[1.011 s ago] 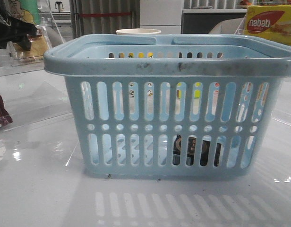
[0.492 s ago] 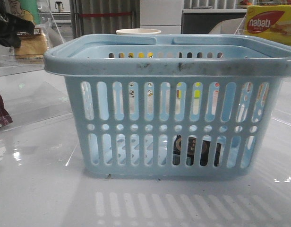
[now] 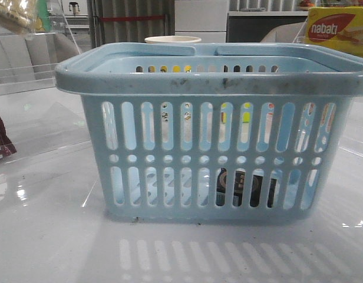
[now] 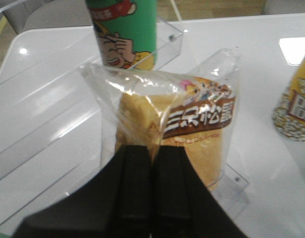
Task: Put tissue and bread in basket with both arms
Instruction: 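Reach the left gripper to the packaged bread roll and grasp it, then carry the bread roll over the basket and drop it inside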
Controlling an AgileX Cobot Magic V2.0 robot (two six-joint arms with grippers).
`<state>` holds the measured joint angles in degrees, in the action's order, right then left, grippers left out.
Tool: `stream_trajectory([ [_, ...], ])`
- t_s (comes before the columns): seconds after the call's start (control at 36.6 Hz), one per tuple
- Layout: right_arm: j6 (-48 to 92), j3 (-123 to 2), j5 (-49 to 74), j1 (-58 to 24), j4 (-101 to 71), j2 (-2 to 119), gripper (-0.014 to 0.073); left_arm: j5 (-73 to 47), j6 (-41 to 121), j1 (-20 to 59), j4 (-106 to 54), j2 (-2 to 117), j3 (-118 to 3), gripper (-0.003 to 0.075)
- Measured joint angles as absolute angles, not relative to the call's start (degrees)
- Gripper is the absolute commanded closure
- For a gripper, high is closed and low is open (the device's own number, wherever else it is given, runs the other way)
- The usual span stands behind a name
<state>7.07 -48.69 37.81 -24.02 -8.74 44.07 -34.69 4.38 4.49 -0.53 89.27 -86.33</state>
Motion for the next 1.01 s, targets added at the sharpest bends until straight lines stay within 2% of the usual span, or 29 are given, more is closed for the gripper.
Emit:
stream_trajectory([
  [0.36,7.1,-48.7,37.8,-24.0,-8.7,44.1,0.0045,-43.8,4.4,20.0,-1.4,80.9,-86.3,0.0629],
  [0.55,7.1,-48.7,37.8,-24.0,-8.7,44.1,0.0045,-44.1,4.4,30.2,-1.5,81.8,-86.3,0.0629],
  [0.77,7.1,-48.7,37.8,-24.0,-8.7,44.1,0.0045,-44.1,4.4,37.4,-1.6,88.8,-86.3,0.0628],
  [0.82,7.1,-48.7,37.8,-24.0,-8.7,44.1,0.0045,-44.1,4.4,38.1,-1.6,91.4,-86.3,0.0594],
  [0.9,7.1,-48.7,37.8,-24.0,-8.7,44.1,0.0045,-44.1,4.4,38.5,-1.6,94.2,-86.3,0.0466],
  [0.96,7.1,-48.7,37.8,-24.0,-8.7,44.1,0.0045,-44.1,4.4,38.5,-1.6,95.2,-86.3,0.0350],
  [1.01,7.1,-48.7,37.8,-24.0,-8.7,44.1,0.0045,-44.1,4.4,38.5,-1.6,95.5,-86.3,0.0305],
])
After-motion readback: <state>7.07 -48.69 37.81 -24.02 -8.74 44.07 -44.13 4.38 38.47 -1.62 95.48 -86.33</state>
